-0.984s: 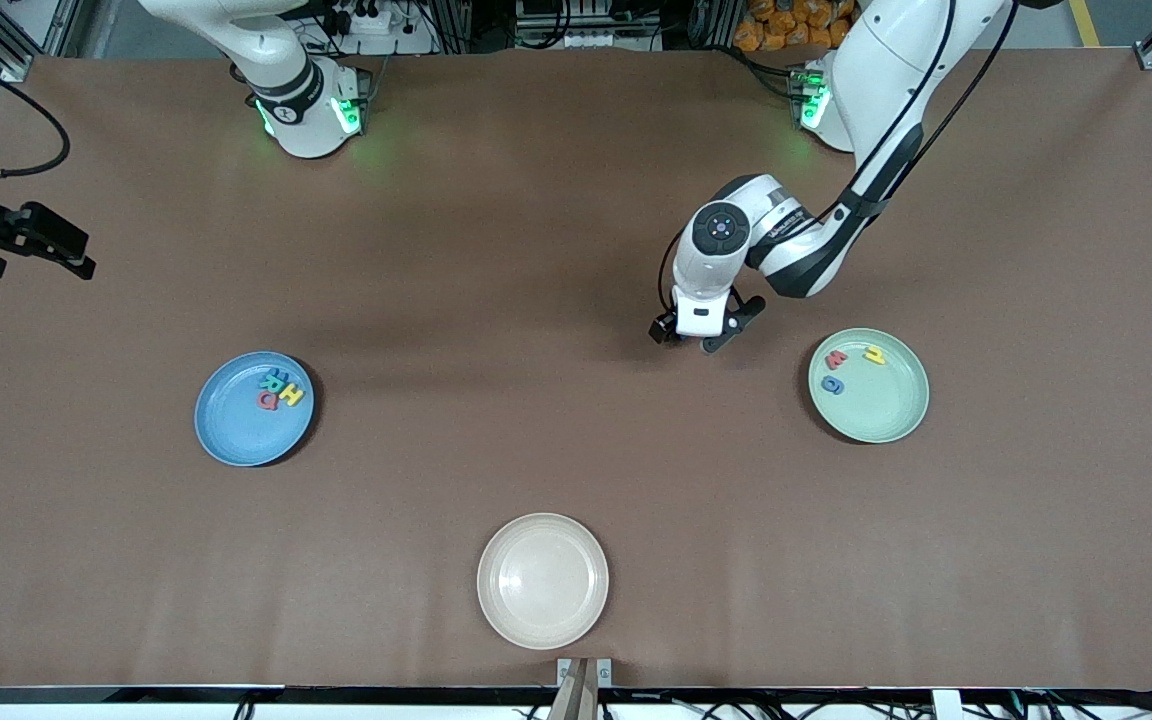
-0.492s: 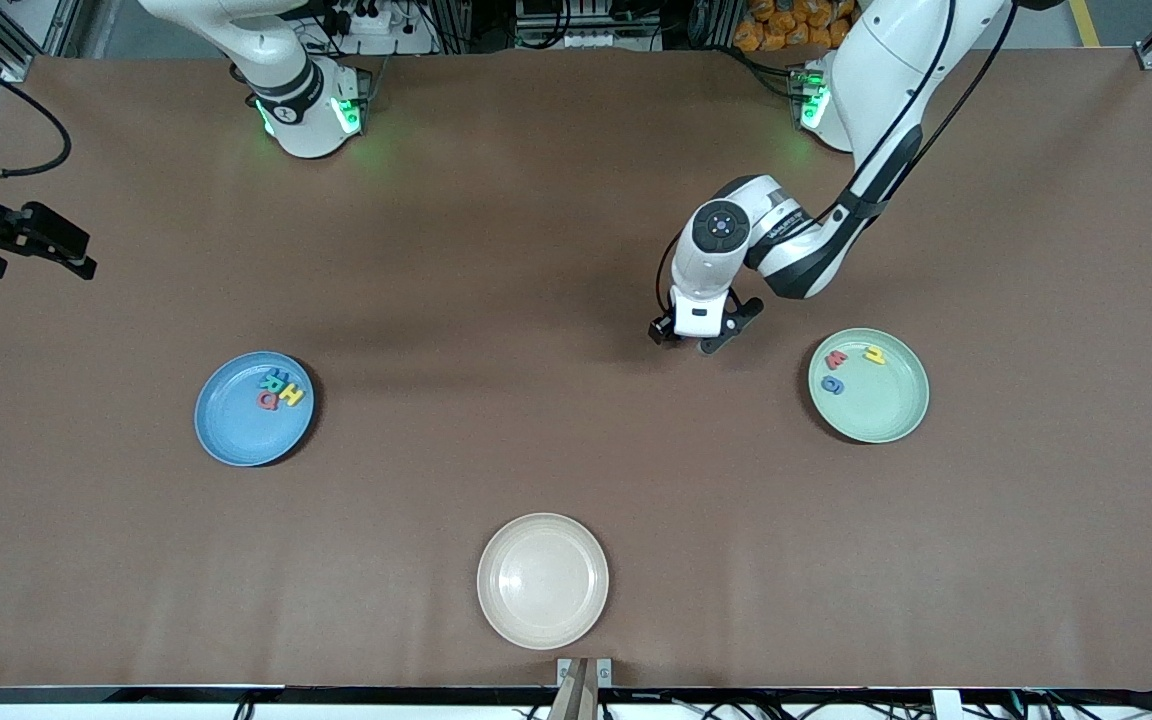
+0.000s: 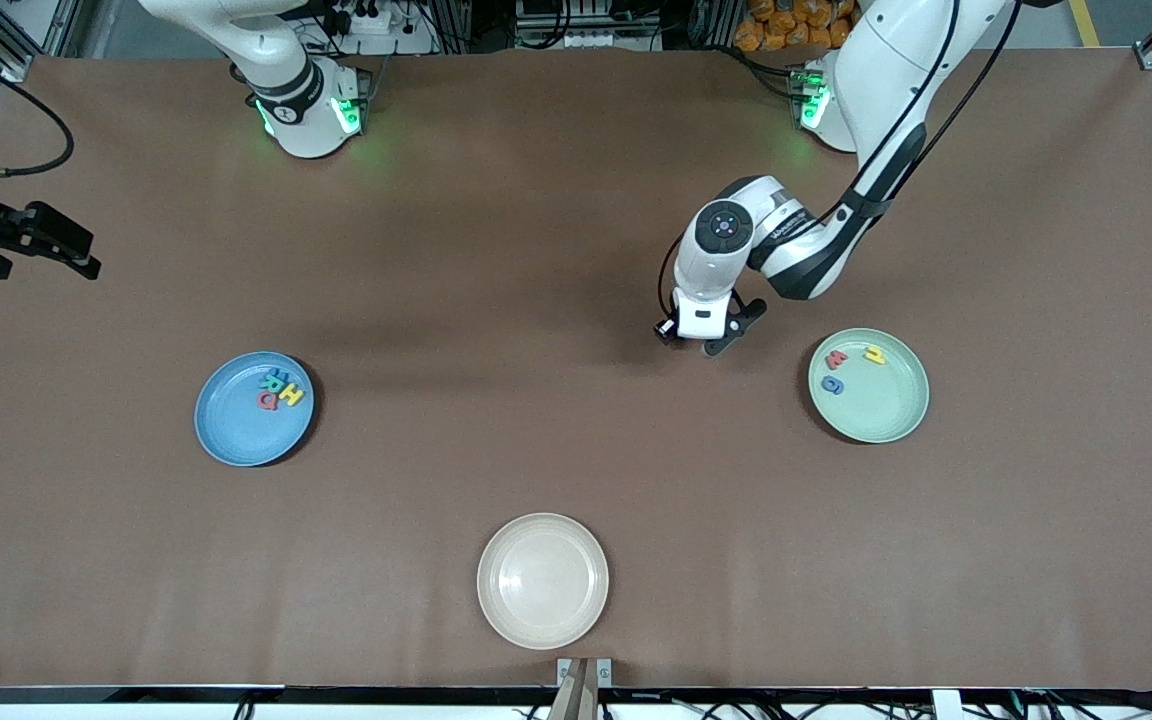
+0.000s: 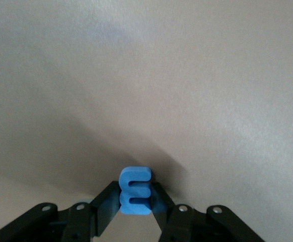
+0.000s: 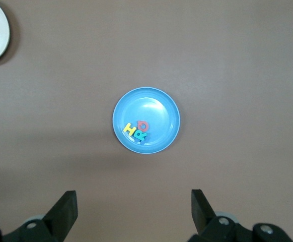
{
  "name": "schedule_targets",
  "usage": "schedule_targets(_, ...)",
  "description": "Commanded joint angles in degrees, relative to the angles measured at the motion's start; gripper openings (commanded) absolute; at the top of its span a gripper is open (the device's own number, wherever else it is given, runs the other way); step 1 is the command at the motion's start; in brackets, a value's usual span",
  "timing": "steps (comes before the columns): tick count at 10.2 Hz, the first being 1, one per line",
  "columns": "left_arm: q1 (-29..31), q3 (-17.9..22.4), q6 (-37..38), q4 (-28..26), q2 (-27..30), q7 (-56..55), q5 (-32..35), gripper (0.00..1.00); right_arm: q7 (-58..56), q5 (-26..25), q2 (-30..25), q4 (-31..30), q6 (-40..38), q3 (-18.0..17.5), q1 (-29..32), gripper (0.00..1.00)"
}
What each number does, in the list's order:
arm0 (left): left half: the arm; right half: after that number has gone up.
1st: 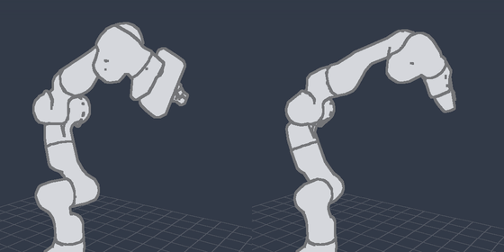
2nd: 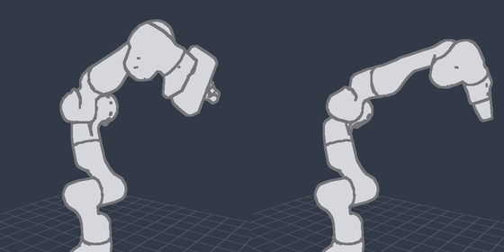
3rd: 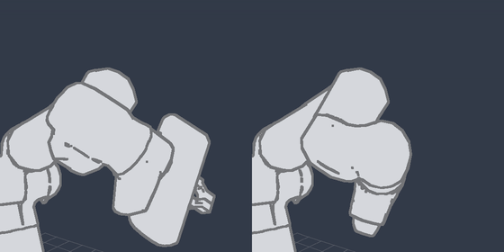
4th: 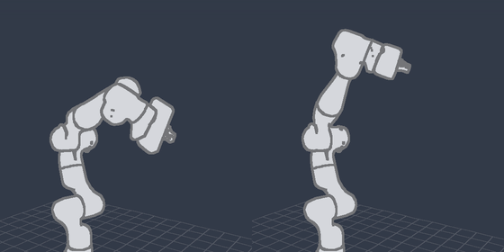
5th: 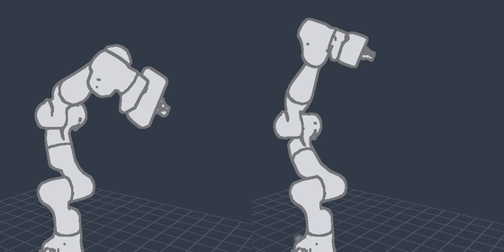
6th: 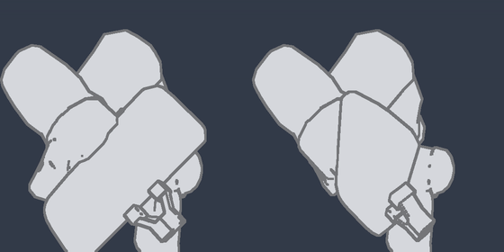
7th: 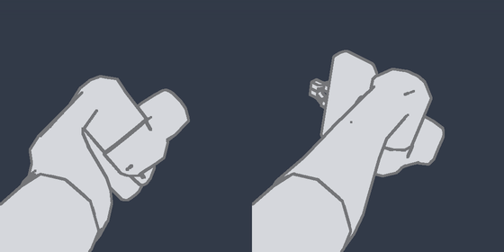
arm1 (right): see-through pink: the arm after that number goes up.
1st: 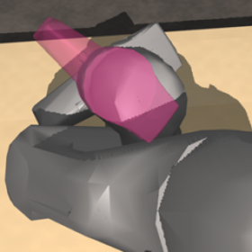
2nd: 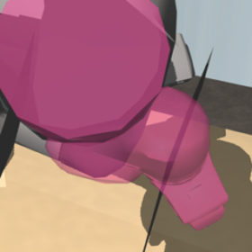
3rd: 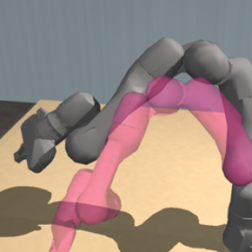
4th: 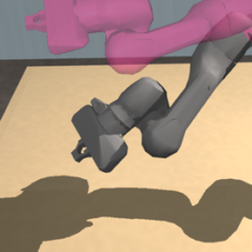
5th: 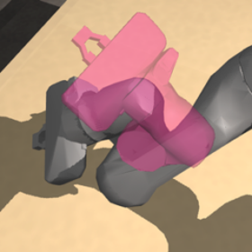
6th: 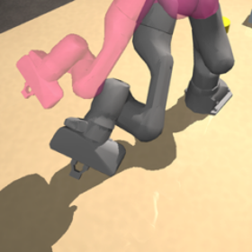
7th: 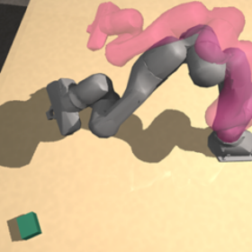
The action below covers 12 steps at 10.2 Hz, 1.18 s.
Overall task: Sort uppercase to blue plate, lowercase to green plate
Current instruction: 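Carry the blue letter with the left gripper over the green plate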
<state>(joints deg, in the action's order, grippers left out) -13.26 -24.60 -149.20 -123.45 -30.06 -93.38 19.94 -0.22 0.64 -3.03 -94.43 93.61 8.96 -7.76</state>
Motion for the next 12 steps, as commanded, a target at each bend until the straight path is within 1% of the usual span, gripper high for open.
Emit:
schedule_targets(1,1.91,0.78,2.14,1.09,1.58,-0.75,2.99,0.00,0.57,1.82,0.39,0.91,-0.44,0.18,-0.23,1.00)
schedule_targets(2,2.79,0.70,5.03,2.41,1.67,-0.57,4.56,0.00,0.57,1.91,0.39,0.91,-0.44,0.18,-0.24,1.00)
schedule_targets(6,4.11,0.52,13.82,6.63,2.89,3.02,4.93,0.00,-0.13,1.64,0.39,1.00,-0.62,0.09,-0.59,1.00)
schedule_targets(8,6.13,0.34,17.17,6.99,4.21,6.70,4.50,0.00,-0.31,1.56,0.39,1.00,-0.71,0.00,-0.68,1.00)
schedule_targets(10,7.37,0.34,23.65,7.08,5.53,12.67,4.06,0.00,-2.49,1.47,0.39,1.00,-0.71,0.00,-0.59,1.00)
schedule_targets(12,11.04,0.35,28.94,8.04,5.89,14.10,4.14,0.00,-2.42,1.56,0.39,1.00,-0.71,0.00,-0.59,1.00)
